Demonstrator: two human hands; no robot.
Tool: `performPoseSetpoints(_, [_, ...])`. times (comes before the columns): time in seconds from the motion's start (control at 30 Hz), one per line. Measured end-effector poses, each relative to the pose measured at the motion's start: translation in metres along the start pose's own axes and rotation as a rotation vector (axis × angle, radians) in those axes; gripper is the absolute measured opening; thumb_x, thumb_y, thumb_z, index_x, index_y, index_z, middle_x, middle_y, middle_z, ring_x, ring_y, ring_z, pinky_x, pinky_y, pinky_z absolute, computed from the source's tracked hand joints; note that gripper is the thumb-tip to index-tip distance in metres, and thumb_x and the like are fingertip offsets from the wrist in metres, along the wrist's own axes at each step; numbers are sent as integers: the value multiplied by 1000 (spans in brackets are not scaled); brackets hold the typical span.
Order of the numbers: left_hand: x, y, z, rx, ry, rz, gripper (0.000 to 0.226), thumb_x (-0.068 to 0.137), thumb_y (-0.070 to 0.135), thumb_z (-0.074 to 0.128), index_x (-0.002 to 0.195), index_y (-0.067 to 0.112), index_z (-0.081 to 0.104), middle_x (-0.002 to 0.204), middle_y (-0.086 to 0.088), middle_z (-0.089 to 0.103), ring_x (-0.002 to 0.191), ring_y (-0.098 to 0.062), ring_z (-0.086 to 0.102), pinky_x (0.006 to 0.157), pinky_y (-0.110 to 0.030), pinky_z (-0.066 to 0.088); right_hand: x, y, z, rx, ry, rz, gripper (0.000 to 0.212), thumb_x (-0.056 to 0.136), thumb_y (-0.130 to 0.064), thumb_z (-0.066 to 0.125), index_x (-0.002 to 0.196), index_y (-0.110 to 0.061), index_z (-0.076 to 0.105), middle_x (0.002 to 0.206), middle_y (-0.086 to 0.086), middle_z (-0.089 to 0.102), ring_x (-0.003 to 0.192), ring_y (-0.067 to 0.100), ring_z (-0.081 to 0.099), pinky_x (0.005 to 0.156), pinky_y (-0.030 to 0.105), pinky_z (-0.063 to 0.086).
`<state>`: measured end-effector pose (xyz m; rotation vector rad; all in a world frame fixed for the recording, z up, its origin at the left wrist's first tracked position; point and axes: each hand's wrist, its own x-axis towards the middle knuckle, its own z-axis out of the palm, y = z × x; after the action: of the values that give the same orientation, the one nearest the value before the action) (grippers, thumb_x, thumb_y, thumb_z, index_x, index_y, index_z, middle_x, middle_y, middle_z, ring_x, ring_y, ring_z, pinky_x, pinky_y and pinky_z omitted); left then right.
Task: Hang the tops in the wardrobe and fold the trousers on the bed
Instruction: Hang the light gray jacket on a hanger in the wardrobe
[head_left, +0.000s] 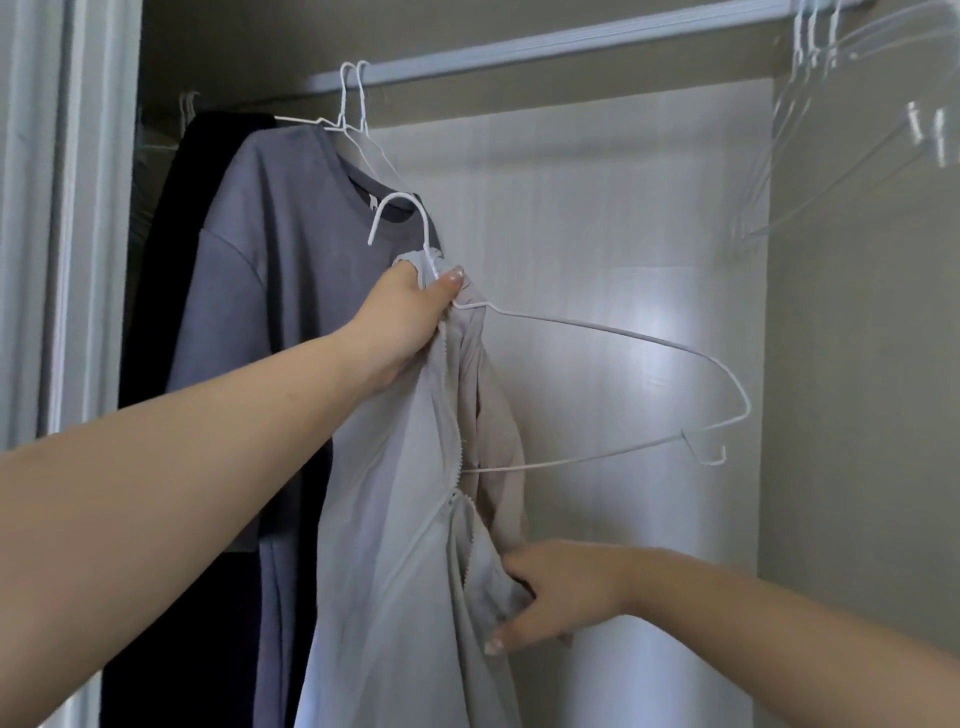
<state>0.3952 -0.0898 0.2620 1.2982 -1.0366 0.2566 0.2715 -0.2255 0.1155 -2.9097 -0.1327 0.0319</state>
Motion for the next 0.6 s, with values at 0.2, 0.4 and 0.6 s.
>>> performPoseSetpoints(0.2, [-3, -30, -30, 449, 65, 12, 35, 97, 33, 52, 67, 20, 40, 66, 5, 41, 59, -7, 38, 56, -24, 31, -24, 29, -13, -192, -21, 187, 25, 87, -36, 62, 101, -15, 61, 98, 4, 68, 84, 19, 67, 66, 25, 53])
performPoseSetpoints(0.4, [-4, -60, -52, 637, 98, -16, 35, 98, 32, 47, 73, 8, 48, 76, -5, 51, 73, -22, 47, 68, -31, 33, -56, 53, -50, -541, 112, 148, 30, 90, -37, 58, 102, -11, 65, 116, 3, 61, 103, 22, 58, 85, 33, 44])
performPoseSetpoints(0.6, [-1, -77, -51, 514, 194, -105, 35, 97, 35, 48, 87, 2, 55, 85, -12, 60, 78, -27, 55, 71, -34, 44, -57, 53, -68, -744, 125, 47, 39, 90, -46, 54, 101, -10, 65, 130, -3, 54, 108, 18, 55, 79, 25, 41])
